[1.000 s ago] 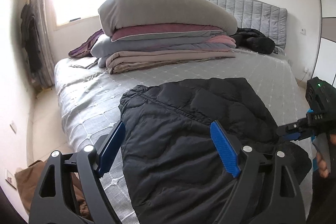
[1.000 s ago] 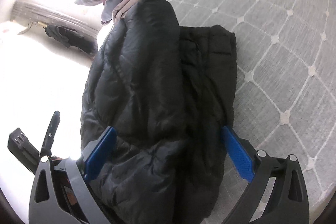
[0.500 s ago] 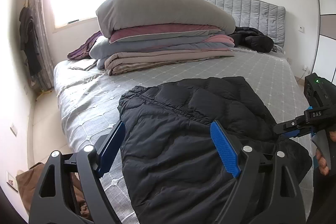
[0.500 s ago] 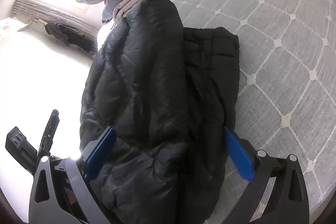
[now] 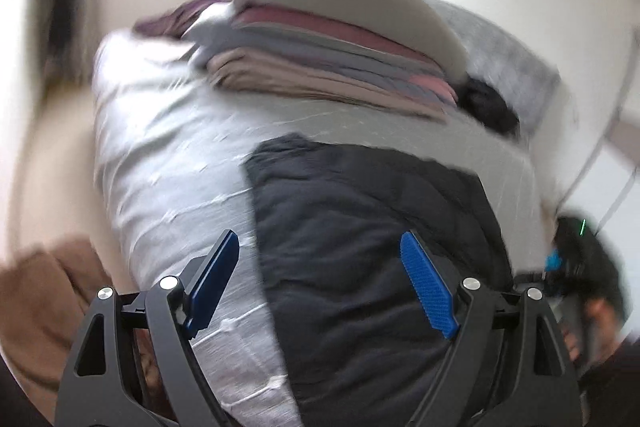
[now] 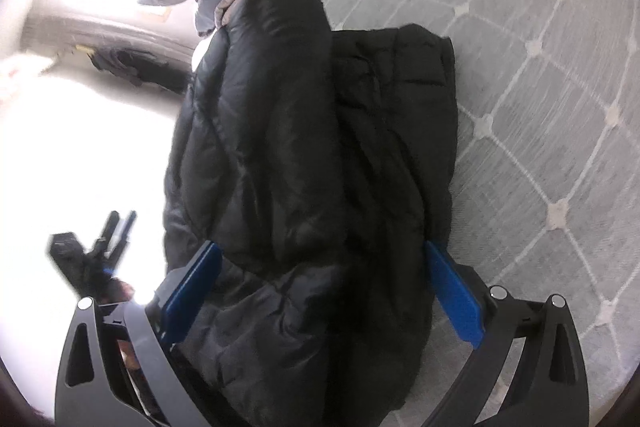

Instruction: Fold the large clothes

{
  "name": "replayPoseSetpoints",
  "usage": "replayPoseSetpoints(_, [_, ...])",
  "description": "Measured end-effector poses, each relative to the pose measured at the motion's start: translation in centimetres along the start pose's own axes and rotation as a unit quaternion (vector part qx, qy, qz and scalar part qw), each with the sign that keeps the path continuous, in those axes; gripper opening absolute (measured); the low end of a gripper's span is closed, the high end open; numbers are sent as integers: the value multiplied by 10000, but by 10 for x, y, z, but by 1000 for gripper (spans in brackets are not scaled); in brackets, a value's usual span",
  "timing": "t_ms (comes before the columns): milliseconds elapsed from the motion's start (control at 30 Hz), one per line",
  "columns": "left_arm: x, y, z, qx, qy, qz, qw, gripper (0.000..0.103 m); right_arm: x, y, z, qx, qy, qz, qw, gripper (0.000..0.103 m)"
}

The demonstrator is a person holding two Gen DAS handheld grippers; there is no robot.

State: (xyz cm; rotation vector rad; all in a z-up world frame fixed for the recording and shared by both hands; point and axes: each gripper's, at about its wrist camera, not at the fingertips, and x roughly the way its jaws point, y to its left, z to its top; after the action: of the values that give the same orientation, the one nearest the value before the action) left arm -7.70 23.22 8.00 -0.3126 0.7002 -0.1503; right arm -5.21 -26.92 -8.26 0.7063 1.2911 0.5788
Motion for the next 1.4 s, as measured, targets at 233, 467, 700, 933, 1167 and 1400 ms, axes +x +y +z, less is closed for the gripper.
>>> replayPoseSetpoints(233, [66, 62, -22, -1286, 1478, -944, 9761, 79, 14, -29, 11, 521, 304, 848, 9946, 96])
replayPoseSetpoints(467, [121, 43, -45, -1599, 2415, -1668, 9425, 82, 9, -40, 20, 504, 218, 835, 9950, 97])
replayPoseSetpoints(700, [136, 31, -56, -1637, 2661, -1840, 9320, 86, 31, -49, 17, 524, 601, 814, 9935, 97])
replayPoseSetpoints(933, [121, 7, -50, -1044, 2167, -1607, 9573, 49, 47, -31, 24, 198, 681, 1417, 9874, 91])
replayPoseSetpoints(1167, [86, -12, -6, -35, 1104, -820, 9905, 26, 37, 28, 51, -650, -61, 1644, 9842, 34])
replayPoseSetpoints(1400, [125, 55, 40, -378, 1192, -616, 9902, 36, 101, 64, 113, -844, 37, 1394, 9866, 52])
